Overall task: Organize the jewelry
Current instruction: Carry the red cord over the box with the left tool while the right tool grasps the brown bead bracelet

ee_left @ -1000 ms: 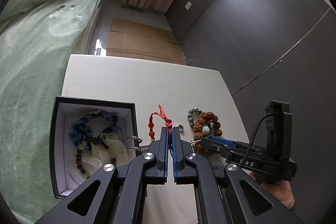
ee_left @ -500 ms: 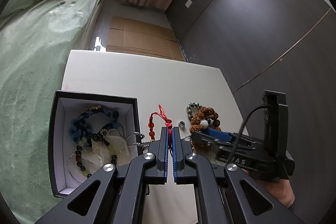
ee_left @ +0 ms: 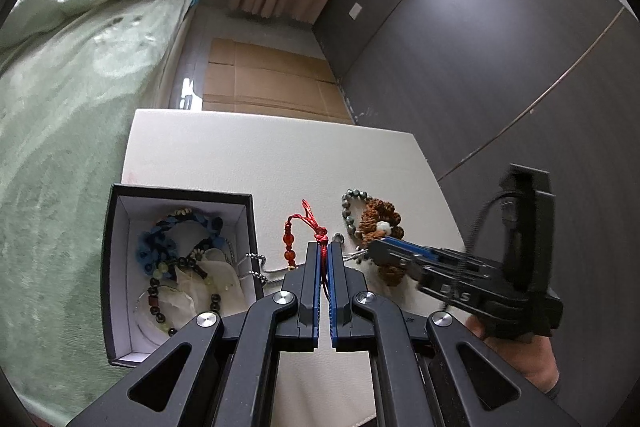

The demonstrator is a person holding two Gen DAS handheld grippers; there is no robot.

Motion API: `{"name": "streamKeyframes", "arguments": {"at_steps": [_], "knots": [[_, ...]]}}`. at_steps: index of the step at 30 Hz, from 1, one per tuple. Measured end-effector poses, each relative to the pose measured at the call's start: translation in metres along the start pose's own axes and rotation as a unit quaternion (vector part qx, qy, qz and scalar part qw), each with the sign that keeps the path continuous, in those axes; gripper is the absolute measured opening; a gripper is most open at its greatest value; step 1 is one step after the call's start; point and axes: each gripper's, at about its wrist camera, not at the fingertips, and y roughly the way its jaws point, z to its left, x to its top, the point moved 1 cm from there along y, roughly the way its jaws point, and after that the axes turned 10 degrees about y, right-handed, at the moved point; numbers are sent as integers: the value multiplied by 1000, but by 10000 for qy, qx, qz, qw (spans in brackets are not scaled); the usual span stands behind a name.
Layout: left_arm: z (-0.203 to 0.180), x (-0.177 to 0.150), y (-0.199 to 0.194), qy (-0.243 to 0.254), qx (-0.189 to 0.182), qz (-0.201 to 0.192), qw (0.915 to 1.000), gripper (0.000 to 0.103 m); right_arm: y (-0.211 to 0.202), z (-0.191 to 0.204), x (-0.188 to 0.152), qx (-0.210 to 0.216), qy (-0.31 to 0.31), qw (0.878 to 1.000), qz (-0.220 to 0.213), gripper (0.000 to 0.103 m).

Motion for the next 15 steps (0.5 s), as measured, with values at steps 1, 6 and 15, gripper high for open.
{"name": "streamKeyframes", "arguments": {"at_steps": [1, 6, 15], "knots": [[0, 1, -1, 5, -1, -7, 10000, 3, -4, -1, -1, 41, 14, 10000, -29, 19], [-2, 1, -3, 9, -7, -26, 10000, 3, -31, -4, -4, 273, 49, 9992, -290, 19], [-4, 5, -12, 48, -39, -105, 9999, 3, -68, 8, 1, 569, 115, 9952, -794, 19]]}}
